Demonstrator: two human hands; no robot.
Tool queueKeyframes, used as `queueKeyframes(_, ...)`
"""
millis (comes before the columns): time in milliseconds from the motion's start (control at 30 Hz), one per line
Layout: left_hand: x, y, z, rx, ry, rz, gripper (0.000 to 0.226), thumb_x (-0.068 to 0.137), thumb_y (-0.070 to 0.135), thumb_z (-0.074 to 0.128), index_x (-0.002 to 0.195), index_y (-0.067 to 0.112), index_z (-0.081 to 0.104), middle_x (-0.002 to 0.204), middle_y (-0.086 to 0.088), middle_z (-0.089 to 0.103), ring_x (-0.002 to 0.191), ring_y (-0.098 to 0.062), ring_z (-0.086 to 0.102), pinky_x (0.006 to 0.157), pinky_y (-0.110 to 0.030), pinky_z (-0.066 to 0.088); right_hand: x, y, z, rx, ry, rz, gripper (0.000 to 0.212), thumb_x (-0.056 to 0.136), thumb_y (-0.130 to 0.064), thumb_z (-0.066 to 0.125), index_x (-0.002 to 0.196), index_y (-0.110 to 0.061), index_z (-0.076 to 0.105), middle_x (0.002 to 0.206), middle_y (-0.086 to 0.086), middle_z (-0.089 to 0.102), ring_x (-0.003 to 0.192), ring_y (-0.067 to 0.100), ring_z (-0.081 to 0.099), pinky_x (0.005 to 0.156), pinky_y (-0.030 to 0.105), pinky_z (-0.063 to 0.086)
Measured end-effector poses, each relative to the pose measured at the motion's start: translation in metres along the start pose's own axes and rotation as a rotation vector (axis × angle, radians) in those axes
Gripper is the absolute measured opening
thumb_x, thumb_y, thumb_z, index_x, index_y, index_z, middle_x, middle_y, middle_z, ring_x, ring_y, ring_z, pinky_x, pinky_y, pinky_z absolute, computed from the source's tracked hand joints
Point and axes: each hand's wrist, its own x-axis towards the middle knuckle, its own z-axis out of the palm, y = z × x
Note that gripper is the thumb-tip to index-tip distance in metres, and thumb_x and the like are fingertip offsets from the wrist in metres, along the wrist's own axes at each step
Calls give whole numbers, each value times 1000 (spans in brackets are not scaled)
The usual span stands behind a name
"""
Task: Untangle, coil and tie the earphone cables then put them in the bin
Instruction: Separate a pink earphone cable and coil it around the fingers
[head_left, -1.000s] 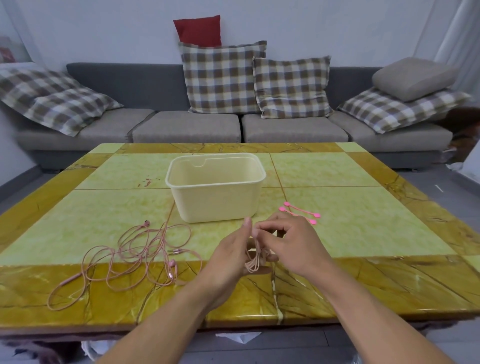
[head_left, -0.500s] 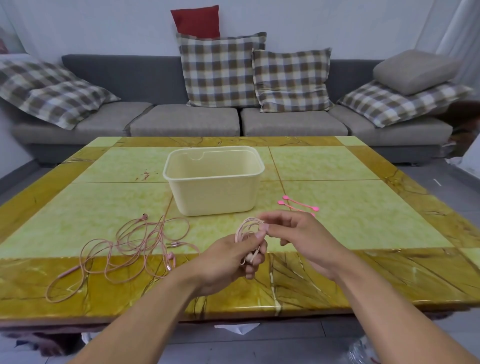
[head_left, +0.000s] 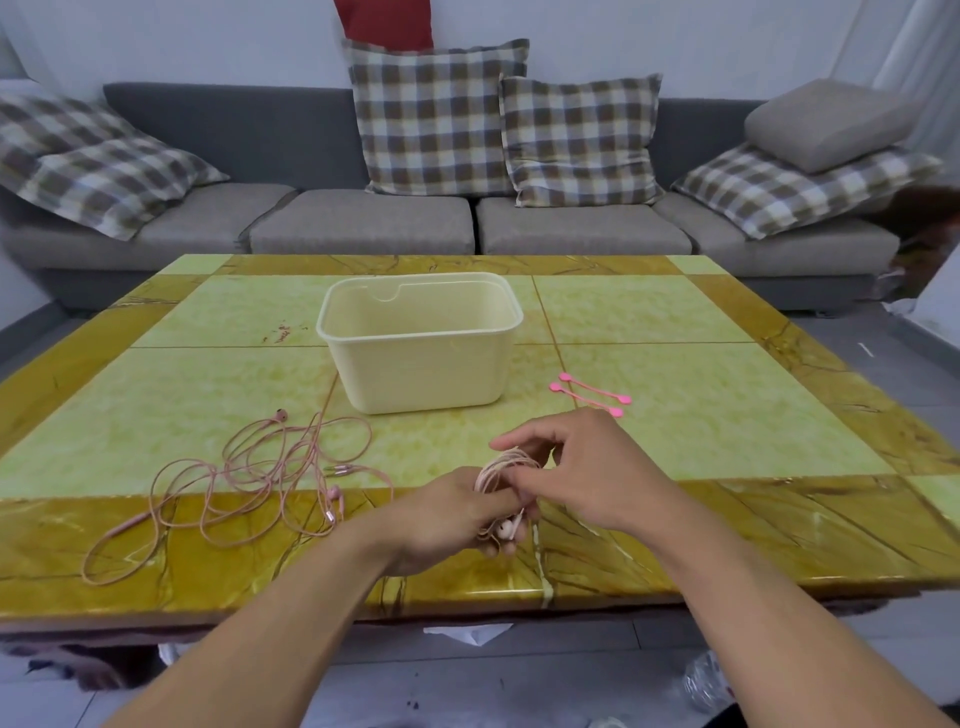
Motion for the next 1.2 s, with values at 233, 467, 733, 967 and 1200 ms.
queueKeyframes(233,-4,3,-6,26,8,-11,24,105,27,53,98,7,66,72,-1,62,68,-17,60,60,-26,44,1,-1,4,-33,19,-8,25,78,-5,72,88,-25,83,79,-8,72,62,3,65,59,14,47)
queueKeyframes(467,-6,1,-18,-24,-155,-59,20,104,24,55,104,7,66,79,-3,64,69,-16,58,58,-23,42,3,12,-7,509,-286,194,24,89,9,66,105,-6,76,98,16,75,83,19,66,81,35,53)
queueKeyframes(733,-8,-3,-18,-1,-175,-84,18,105,19,52,109,9,67,87,-7,68,72,-18,60,60,-24,42,0,11,-3,480,-304,194,19,89,1,71,105,-9,76,104,21,75,88,19,68,82,26,54)
queueKeyframes(967,-6,2,-17,-175,-48,-77,15,103,11,50,104,9,65,91,-20,67,70,-22,62,60,-25,46,3,10,-2,560,-199,191,20,87,1,73,106,-2,77,94,12,78,78,8,71,68,18,53)
queueKeyframes(1200,-3,4,-18,-297,27,-49,22,101,6,52,100,9,73,95,-15,71,81,-21,67,68,-24,50,4,10,1,675,-62,198,19,85,-4,75,104,-4,78,96,17,78,81,17,70,70,21,56)
